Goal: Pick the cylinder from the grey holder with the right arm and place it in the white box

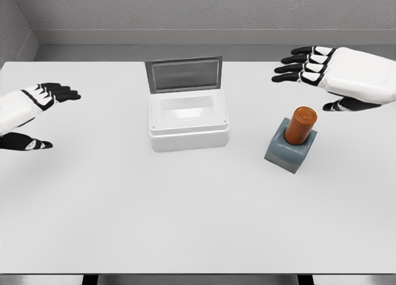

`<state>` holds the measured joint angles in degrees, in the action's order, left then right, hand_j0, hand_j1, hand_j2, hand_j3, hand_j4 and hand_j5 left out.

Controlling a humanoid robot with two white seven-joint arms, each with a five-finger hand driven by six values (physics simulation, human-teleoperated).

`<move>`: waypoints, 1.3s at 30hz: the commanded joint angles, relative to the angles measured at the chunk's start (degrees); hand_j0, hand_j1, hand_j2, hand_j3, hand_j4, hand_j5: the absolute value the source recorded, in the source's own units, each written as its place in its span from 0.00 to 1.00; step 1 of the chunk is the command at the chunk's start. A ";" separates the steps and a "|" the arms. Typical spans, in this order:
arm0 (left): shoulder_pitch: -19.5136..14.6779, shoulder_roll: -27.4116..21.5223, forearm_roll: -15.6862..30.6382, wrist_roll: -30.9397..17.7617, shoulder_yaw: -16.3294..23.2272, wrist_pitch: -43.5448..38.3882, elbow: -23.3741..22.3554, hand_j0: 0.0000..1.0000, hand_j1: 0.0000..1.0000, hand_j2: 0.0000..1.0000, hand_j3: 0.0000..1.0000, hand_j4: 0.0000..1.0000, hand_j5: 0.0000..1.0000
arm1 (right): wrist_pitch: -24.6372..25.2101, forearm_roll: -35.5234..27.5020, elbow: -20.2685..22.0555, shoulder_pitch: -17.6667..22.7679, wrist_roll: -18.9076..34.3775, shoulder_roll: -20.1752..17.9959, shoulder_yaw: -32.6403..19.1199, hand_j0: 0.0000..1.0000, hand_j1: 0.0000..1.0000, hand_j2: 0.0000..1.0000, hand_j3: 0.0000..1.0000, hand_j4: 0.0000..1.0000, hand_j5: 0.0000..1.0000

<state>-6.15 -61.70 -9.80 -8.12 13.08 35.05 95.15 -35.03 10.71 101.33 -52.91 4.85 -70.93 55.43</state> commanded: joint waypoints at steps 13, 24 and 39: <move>-0.17 3.78 1.27 -0.06 1.06 -0.05 1.70 1.00 1.00 1.00 1.00 1.00 1.00 | 0.03 -2.44 -1.13 -5.19 20.89 0.79 0.20 1.00 1.00 1.00 1.00 1.00 1.00; -5.89 7.21 39.76 -23.09 6.52 -4.98 1.00 1.00 1.00 1.00 1.00 1.00 1.00 | 0.03 -8.60 -0.52 -9.32 30.15 4.48 1.87 0.99 0.99 0.99 0.99 0.99 0.99; -12.22 12.05 47.94 -22.03 6.96 -21.69 -4.54 1.00 1.00 1.00 1.00 1.00 1.00 | 0.03 -1.57 -7.72 -9.32 30.15 9.58 7.15 0.98 0.98 0.98 0.98 0.98 0.98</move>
<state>-18.81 -50.12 37.72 -30.39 20.00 13.87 91.59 -35.15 8.82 95.03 -62.22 35.02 -61.99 62.17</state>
